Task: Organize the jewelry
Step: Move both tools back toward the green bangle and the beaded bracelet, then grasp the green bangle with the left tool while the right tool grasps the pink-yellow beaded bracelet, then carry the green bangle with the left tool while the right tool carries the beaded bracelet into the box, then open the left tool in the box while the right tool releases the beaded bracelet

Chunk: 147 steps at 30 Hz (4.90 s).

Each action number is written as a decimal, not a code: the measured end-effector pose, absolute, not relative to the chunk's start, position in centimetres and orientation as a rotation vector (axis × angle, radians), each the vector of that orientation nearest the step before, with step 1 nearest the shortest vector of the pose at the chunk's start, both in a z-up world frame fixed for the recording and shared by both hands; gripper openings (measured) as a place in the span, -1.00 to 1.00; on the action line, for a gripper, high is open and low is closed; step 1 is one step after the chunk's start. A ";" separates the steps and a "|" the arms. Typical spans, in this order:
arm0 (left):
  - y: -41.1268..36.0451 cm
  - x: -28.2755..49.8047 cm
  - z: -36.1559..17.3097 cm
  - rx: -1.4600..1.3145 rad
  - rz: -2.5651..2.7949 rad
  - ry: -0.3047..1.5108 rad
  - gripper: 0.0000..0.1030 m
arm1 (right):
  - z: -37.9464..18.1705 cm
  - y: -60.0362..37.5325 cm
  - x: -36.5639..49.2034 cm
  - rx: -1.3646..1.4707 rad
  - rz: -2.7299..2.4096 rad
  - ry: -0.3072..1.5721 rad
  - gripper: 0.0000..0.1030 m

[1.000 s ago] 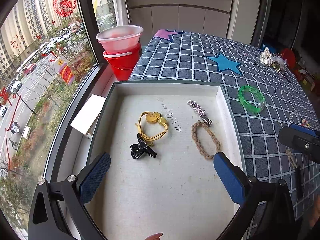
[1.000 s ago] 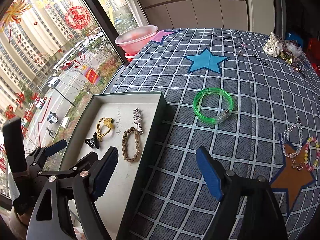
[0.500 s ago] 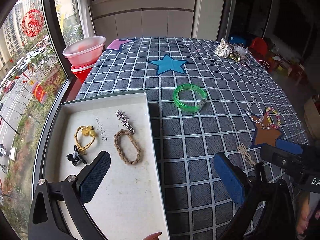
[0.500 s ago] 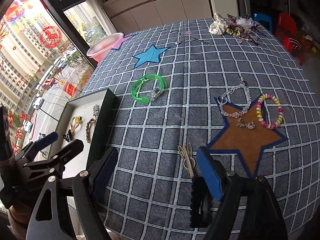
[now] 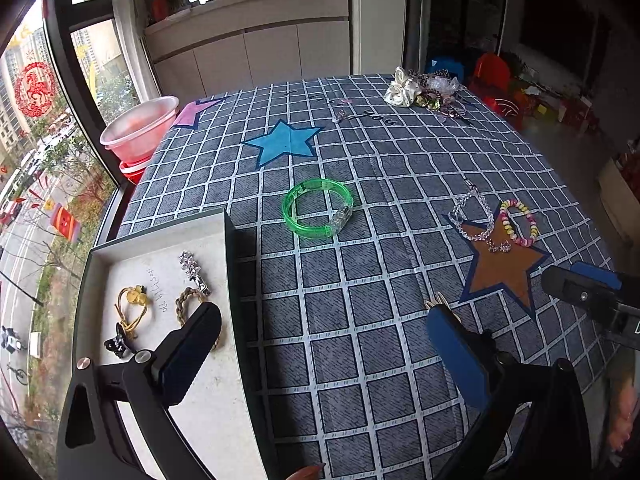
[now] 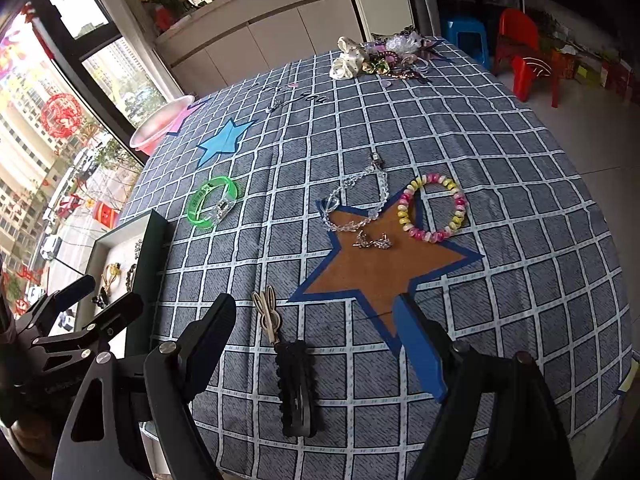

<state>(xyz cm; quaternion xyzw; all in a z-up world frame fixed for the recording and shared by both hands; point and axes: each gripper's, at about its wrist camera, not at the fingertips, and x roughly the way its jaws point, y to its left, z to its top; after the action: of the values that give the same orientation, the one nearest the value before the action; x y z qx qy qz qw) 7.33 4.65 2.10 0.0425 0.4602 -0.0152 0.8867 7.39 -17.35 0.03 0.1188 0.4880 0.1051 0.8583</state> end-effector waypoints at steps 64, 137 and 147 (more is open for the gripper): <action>2.1 18.3 -2.3 0.139 -0.196 1.032 -0.66 | -4.0 -21.3 15.6 0.021 0.034 1.046 -0.81; 22.0 4.1 -5.0 0.026 0.181 1.097 -0.65 | -4.3 14.0 9.5 -0.354 0.678 1.122 -0.79; 21.7 3.5 -4.4 0.024 0.202 1.098 -0.65 | -0.9 12.7 9.3 -0.292 0.686 1.020 0.17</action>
<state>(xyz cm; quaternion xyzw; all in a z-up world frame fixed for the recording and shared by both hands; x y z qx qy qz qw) 3.49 21.72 -4.41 0.0115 0.5211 0.0959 0.8480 9.29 12.67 -0.91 -0.1364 0.4768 0.3208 0.8070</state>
